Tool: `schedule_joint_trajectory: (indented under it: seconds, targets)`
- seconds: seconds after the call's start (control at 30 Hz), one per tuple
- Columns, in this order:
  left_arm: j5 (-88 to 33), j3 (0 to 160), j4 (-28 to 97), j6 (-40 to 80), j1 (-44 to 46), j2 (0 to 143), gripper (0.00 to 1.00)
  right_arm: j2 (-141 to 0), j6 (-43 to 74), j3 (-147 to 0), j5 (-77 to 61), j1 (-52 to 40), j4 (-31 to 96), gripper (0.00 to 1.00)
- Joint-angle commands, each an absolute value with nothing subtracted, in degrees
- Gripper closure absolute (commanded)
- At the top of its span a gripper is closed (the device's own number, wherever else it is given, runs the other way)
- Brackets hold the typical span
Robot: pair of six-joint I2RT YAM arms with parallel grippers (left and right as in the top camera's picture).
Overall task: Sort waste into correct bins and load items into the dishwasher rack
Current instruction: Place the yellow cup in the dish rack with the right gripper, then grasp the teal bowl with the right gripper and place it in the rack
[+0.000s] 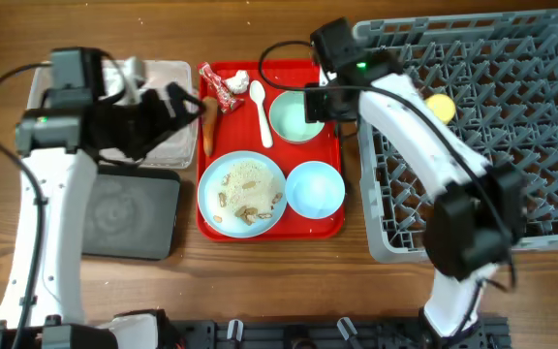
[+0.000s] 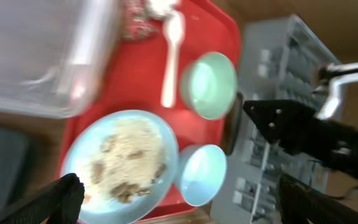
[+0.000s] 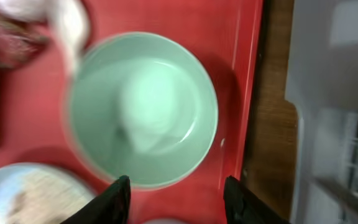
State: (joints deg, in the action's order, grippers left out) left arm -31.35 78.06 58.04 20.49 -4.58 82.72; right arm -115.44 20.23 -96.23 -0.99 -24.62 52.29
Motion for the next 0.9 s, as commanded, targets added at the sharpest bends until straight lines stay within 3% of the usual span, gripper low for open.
schedule_joint_trajectory:
  seconds: [0.0, 0.13, 0.2, 0.37, 0.53, 0.6, 0.77, 0.87]
  targets:
    - [-29.9, 78.0, 59.0, 20.4, -10.1, 82.5, 0.00, -121.5, 22.4, -96.7, 1.9, -24.3, 50.3, 0.51]
    - [-29.9, 78.0, 59.0, 20.4, -10.6, 82.5, 0.00, -124.3, 23.6, -96.7, 3.0, -23.9, 46.9, 0.61]
    - [-29.9, 78.0, 59.0, 20.4, -10.6, 82.5, 0.00, -124.2, 23.6, -96.7, 3.1, -23.8, 46.5, 0.96]
    - [-29.9, 78.0, 59.0, 20.4, -10.6, 82.5, 0.00, -120.0, 24.2, -96.7, 3.2, -21.6, 47.6, 0.96]
    - [-29.9, 78.0, 59.0, 20.4, -10.6, 82.5, 0.00, -102.7, 22.5, -96.7, 5.4, -18.9, 47.9, 0.96]
    - [-29.9, 78.0, 59.0, 20.4, -10.6, 82.5, 0.00, -96.7, 22.5, -96.7, 13.8, -18.3, 49.2, 0.96]
    - [-29.9, 78.0, 59.0, 20.4, -10.6, 82.5, 0.00, -91.1, 24.8, -96.7, 58.4, -14.9, 60.6, 0.96]
    - [-29.9, 78.0, 59.0, 20.4, -10.6, 82.5, 0.00, -91.8, 28.8, -95.0, 65.9, -7.0, 62.7, 0.96]
